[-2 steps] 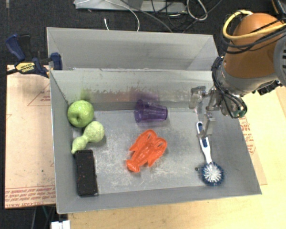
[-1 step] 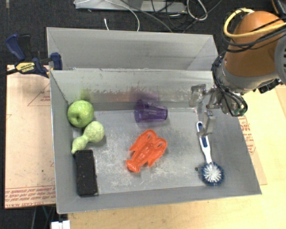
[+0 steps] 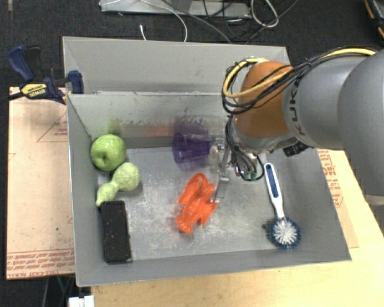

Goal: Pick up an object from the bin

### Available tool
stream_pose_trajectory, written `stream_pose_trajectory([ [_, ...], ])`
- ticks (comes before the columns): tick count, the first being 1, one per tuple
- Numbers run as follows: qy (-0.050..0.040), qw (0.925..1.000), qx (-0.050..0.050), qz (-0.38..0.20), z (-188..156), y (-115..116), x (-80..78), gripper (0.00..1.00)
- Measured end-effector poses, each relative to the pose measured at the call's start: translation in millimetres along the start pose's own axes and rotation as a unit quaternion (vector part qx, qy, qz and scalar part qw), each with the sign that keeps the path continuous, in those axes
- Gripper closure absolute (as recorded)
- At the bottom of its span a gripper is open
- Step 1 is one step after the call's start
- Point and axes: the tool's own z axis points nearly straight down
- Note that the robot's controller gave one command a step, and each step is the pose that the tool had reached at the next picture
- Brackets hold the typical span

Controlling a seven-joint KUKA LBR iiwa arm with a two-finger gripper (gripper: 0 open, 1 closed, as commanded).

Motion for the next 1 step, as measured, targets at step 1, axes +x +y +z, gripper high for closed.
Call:
stream_pose_trajectory([
  [1,-0.0008,1.0000,0.000,0.003,-5.8,-3.5,1.3,0.00],
])
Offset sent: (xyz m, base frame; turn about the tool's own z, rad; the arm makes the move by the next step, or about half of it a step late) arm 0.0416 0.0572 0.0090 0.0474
